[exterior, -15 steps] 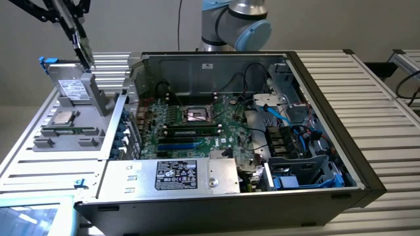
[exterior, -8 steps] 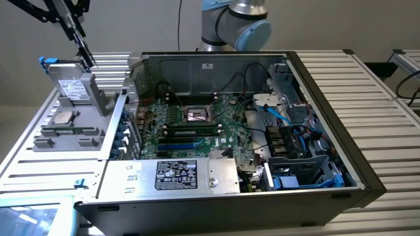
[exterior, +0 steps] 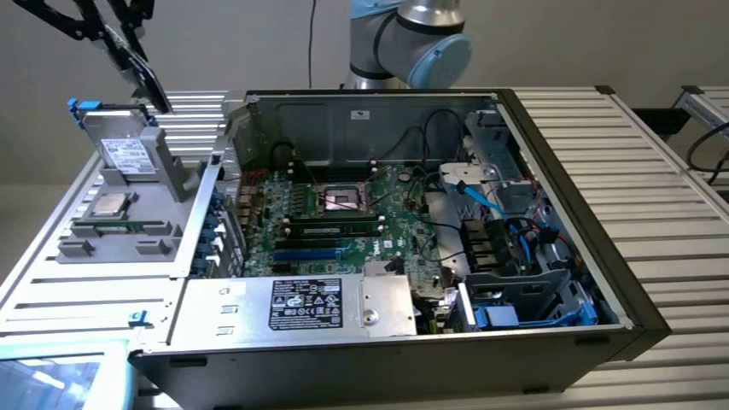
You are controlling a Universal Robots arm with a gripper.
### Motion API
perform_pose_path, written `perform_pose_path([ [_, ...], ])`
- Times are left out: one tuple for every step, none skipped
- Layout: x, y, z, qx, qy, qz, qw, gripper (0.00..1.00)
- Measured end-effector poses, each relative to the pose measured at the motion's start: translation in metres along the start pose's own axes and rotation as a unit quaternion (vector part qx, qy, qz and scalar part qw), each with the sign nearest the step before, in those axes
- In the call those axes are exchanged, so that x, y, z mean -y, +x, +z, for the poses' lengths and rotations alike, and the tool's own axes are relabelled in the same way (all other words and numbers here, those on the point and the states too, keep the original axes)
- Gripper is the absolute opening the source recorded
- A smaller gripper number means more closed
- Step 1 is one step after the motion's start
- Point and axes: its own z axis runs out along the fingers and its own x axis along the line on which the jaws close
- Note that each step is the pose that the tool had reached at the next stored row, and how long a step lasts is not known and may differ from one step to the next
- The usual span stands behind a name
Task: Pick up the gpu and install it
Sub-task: 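Pick up the gpu and move the gpu toward the slot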
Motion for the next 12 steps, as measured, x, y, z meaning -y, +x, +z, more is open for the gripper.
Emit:
perform_pose_path([
  [0.0,0.0,0.0,-0.0006,-0.0006,-0.009,1.0,0.28],
  [0.0,0.0,0.0,-0.0011,-0.0013,-0.018,0.9998,0.28],
  [0.0,0.0,0.0,-0.0016,-0.0019,-0.027,0.9996,0.28],
  [0.0,0.0,0.0,-0.0021,-0.0025,-0.036,0.9993,0.28],
  [0.0,0.0,0.0,-0.0028,-0.003,-0.045,0.999,0.28],
  [0.0,0.0,0.0,-0.0034,-0.0035,-0.054,0.9985,0.28],
  [0.0,0.0,0.0,-0.0042,-0.0039,-0.063,0.998,0.28],
  [0.0,0.0,0.0,-0.0052,-0.0042,-0.072,0.9974,0.28],
  [0.0,0.0,0.0,-0.0063,-0.0045,-0.08,0.9968,0.28],
  [0.0,0.0,0.0001,-0.0074,-0.0047,-0.088,0.9961,0.28],
  [0.0,0.0,0.0001,-0.0084,-0.0049,-0.096,0.9954,0.28],
  [0.0,0.0,0.0001,-0.0096,-0.005,-0.104,0.9945,0.28],
])
